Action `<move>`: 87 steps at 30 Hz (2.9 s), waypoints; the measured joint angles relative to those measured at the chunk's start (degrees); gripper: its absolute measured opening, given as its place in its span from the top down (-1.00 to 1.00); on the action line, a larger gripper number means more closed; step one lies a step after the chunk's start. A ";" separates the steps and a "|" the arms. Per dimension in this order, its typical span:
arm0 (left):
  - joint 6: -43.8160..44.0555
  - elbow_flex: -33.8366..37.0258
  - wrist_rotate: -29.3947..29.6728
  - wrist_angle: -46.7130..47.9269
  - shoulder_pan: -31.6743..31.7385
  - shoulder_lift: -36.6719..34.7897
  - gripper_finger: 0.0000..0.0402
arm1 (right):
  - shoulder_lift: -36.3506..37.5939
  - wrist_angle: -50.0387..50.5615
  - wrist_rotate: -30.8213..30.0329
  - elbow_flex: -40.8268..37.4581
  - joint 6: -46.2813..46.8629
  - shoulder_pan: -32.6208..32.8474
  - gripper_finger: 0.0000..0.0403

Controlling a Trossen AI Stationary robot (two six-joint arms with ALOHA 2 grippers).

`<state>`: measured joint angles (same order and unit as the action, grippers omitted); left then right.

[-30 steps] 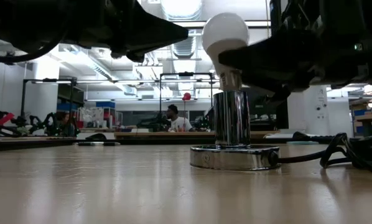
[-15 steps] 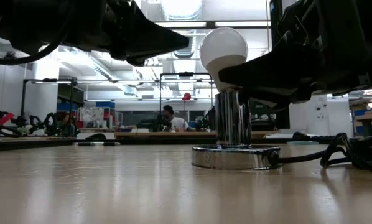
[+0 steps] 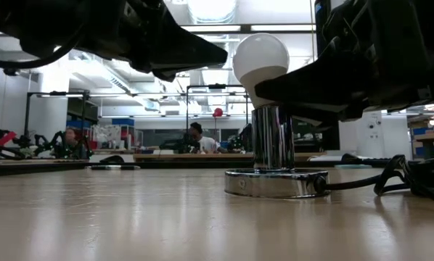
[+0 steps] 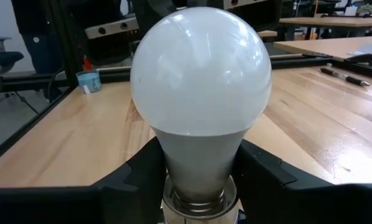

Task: Screw lightbulb
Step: Insert the lightbulb into the lamp

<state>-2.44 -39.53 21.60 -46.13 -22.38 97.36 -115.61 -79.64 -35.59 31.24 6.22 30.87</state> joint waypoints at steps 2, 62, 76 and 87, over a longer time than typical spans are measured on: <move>0.69 -0.85 -1.07 2.14 0.33 0.00 1.00 | 0.00 0.01 0.06 0.00 -0.27 0.00 0.22; 2.43 -5.33 -2.47 11.08 0.91 -0.02 1.00 | 12.61 23.24 0.96 -0.44 4.05 1.42 -0.05; 2.56 -5.33 -1.16 11.06 0.91 -0.07 1.00 | 14.28 23.77 1.01 -0.66 4.26 2.17 -0.08; 2.61 -5.33 -1.16 11.04 0.91 -0.07 1.00 | 20.34 33.62 1.00 -1.01 7.23 2.16 -0.02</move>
<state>0.17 -44.86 20.45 -35.09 -21.47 97.30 -95.28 -46.02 -34.59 30.24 13.45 33.04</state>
